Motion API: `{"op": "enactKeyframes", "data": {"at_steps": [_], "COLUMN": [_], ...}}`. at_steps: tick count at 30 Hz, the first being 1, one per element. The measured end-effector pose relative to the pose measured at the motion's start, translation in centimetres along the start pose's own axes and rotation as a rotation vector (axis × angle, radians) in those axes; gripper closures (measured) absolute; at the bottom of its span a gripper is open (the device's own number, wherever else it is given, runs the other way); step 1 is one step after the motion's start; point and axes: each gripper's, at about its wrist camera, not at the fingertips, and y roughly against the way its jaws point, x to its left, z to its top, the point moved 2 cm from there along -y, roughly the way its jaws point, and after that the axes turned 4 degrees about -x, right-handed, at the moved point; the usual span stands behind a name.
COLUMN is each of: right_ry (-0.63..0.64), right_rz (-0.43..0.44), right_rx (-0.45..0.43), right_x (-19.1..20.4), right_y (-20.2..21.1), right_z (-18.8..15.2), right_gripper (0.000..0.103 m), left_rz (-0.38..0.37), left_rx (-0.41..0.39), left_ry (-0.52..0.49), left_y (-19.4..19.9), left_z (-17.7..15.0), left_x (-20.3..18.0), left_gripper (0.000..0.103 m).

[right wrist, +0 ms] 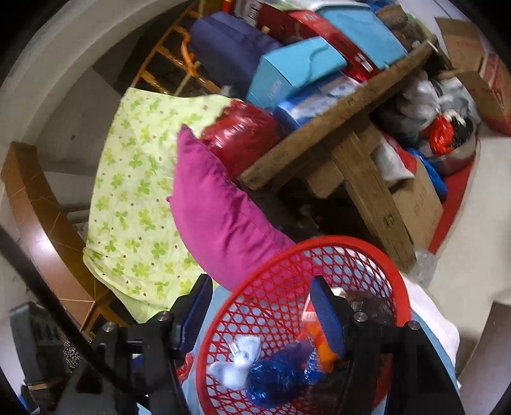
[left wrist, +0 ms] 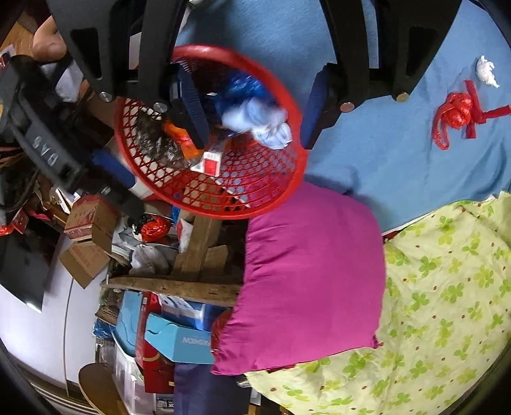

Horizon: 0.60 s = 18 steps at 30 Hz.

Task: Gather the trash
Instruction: 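Open the right tool to drop the orange bag while the left tool drops the mask, then bring both open tools back over the red items on the cloth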

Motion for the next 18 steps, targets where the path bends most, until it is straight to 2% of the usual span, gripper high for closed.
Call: {"op": "enactKeyframes", "data": {"at_steps": [4, 10, 18], "right_ry": [0.063, 0.2, 0.347], "right_rz": [0.02, 0.077, 0.186], "right_rx": [-0.031, -0.032, 0.029], "right_x": [1.9, 6.3, 12.7], "right_y": [0.3, 0.2, -0.7], "right_z": [-0.3, -2.3, -7.0], "right_gripper": [0.035, 0.035, 0.035], "left_rz": [0.039, 0.123, 0.306], "left_rx": [-0.006, 0.018, 0.073], "left_ry": [0.026, 0.104, 0.257], "left_y": [1.3, 3.7, 7.4], "left_z": [-1.3, -5.4, -12.1], "left_x": [2.3, 7.4, 16.7], "left_gripper": [0.042, 0.042, 0.042]}}
